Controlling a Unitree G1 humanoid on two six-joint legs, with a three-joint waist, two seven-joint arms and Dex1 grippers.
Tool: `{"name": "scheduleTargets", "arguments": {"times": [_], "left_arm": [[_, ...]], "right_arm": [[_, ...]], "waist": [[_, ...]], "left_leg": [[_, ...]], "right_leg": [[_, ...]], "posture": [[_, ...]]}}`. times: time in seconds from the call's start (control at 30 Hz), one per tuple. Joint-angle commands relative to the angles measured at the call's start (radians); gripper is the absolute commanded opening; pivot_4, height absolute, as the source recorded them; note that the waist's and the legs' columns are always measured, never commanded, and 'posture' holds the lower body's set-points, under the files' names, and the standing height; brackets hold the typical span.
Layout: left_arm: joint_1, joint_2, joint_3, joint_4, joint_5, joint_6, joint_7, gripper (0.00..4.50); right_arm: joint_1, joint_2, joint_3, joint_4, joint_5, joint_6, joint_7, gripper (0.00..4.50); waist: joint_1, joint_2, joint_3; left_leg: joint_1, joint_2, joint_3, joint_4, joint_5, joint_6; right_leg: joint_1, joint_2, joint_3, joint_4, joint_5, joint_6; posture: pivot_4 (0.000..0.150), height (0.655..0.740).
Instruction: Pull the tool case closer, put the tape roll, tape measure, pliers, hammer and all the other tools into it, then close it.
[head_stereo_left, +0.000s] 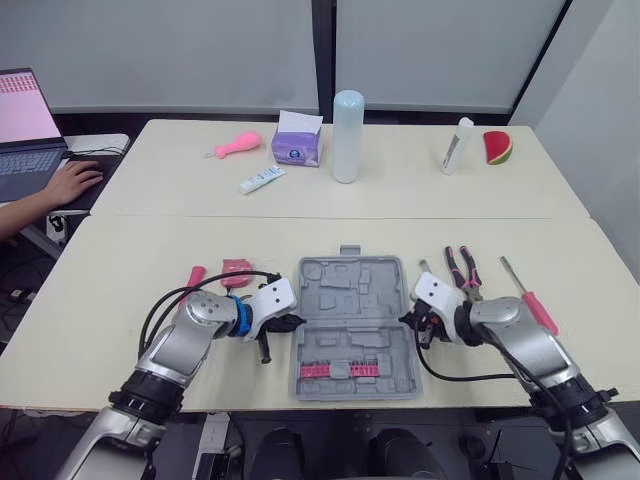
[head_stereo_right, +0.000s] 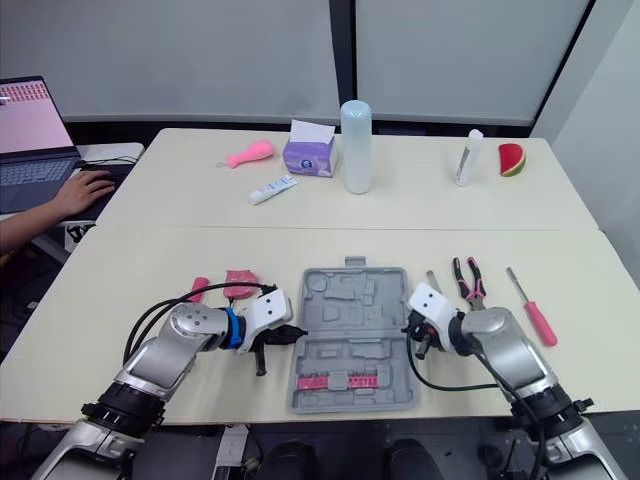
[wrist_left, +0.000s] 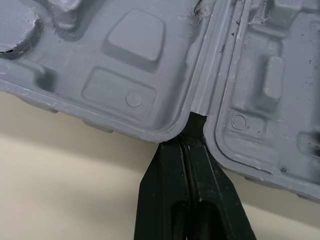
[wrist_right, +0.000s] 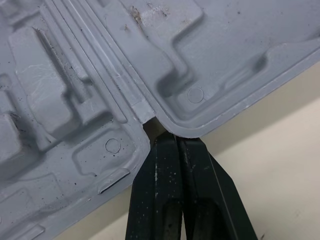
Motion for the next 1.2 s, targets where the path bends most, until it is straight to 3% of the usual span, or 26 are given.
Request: {"name": "scheduleTargets", "arguments": {"times": [0.03, 1.2], "left_arm": [[0.027, -0.004, -0.028, -0.079, -0.023, 0.013, -0.025, 0.0], [0.094, 0.01, -0.071, -0.202, -0.039, 0.105, -0.068, 0.0]], "right_arm": [[0.02, -0.001, -0.002, -0.091, 0.046, 0.016, -0.001, 0.02], [0.155, -0.112, -0.001, -0.234, 0.155, 0.105, -0.042, 0.02]], "waist": [[0.0, 0.0, 0.0], [0.003, 0.0, 0.0]], "left_leg": [[0.0, 0.0, 0.0, 0.0, 0.0, 0.0], [0.0, 0.0, -0.001, 0.0, 0.0, 0.0]], "right_leg": [[0.0, 0.0, 0.0, 0.0, 0.0, 0.0], [0.003, 0.003, 0.001, -0.003, 0.0, 0.0]], "posture": [[0.15, 0.7075], [0.15, 0.7075]]}}
